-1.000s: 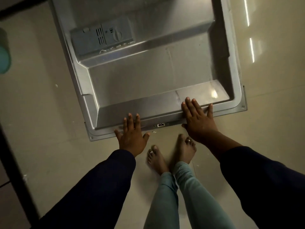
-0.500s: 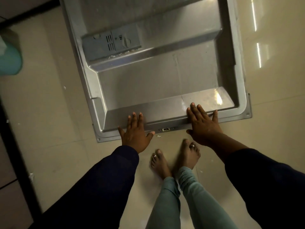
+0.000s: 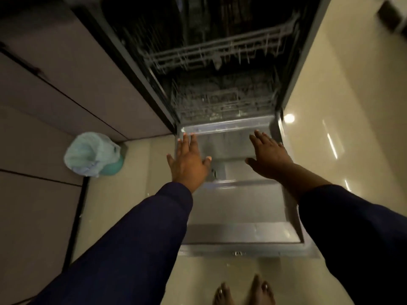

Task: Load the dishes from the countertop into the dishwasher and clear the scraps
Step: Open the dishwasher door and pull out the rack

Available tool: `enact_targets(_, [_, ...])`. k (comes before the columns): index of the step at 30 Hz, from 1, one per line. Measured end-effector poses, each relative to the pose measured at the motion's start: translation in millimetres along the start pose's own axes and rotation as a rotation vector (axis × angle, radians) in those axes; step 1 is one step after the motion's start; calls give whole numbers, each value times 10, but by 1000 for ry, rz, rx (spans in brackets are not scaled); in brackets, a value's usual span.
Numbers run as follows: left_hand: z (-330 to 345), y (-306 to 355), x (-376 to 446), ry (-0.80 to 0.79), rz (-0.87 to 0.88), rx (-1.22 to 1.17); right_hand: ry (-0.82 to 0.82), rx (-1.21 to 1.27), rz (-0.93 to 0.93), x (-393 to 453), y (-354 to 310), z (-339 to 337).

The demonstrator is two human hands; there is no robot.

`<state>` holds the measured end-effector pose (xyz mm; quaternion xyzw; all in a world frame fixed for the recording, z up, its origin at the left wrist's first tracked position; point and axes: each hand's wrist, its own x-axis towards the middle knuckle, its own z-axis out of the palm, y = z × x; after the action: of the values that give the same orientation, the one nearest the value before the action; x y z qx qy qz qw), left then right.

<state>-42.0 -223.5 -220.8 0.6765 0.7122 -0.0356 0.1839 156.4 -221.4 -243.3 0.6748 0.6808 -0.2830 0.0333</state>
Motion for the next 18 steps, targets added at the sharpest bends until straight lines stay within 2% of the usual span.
enact_targets(9, [-1887,104,-468,254,-13,-41,231,-31,-95,-626,-906,-1626])
enact_targets(18, [-3315,-280,-1072,480,25,-38,372,2,-217,-1073,-1844,-2663])
